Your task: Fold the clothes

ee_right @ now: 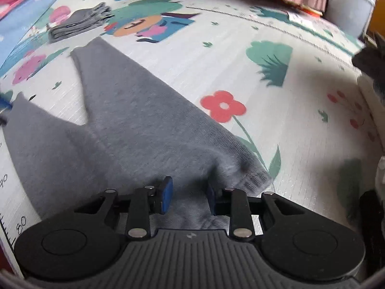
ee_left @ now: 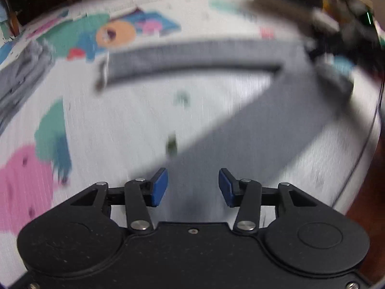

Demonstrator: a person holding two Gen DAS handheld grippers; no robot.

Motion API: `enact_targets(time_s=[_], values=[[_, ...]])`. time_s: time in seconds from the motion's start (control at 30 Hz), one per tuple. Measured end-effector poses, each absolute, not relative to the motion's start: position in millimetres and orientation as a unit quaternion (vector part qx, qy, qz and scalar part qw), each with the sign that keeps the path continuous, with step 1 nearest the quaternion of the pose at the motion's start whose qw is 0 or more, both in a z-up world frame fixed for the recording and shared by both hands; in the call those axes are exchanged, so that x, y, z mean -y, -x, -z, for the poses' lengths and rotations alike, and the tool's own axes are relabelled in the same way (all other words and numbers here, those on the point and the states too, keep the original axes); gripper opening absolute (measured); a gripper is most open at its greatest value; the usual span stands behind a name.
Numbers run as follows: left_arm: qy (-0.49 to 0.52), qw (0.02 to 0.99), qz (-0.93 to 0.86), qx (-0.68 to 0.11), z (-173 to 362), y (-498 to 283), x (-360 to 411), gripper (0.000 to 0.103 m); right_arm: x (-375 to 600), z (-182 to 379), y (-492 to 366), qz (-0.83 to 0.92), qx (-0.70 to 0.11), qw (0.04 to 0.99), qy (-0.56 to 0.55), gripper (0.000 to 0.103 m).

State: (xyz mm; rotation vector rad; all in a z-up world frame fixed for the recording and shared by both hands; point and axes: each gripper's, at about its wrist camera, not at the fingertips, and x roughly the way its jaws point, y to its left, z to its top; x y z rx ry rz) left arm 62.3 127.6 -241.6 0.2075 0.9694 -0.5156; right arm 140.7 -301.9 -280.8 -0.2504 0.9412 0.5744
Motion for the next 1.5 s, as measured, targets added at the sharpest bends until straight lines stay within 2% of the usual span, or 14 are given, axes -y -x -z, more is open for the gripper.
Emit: enact_targets(time_s=[0.17,0.37,0.47,0.73,0.8,0.93,1.23,1.5], values=[[-0.080,0.875,0.242,-0.412,222,-126,-102,0.046,276,276,-128,-0.318,-0.419,0.839,0.138,0.034],[-0.011,0.878,0.239,-0.414,256,-211,-71,0.046,259,280,-110,-0.343,-0.428,0.823,0.150,0.035],[-0.077,0.874,0.247,-0.411,276,-218,-60,0.047,267,281,-112,-0.330,-0.436,0.825,0.140,0.035],[-0.067,0.902,0.116,-0.411,275,-238,-141,0.048,282,285,-111,-0.315,-0.440,0.830,0.133,0.036],[-0.051,0.906,0.071,-0.415,270,-240,-157,0.045,281,283,-110,-0.315,-0.441,0.829,0.135,0.037],[-0.035,0.909,0.103,-0.401,243,-201,-166,0.046,295,264,-92,-0.344,-0.420,0.827,0.148,0.038],[-0.253,0.811,0.329,-0.412,233,-51,-119,0.047,319,257,-10,-0.465,-0.382,0.725,0.335,0.039],[-0.400,0.754,0.342,-0.394,265,-2,-127,0.048,318,268,11,-0.463,-0.362,0.704,0.398,0.044]])
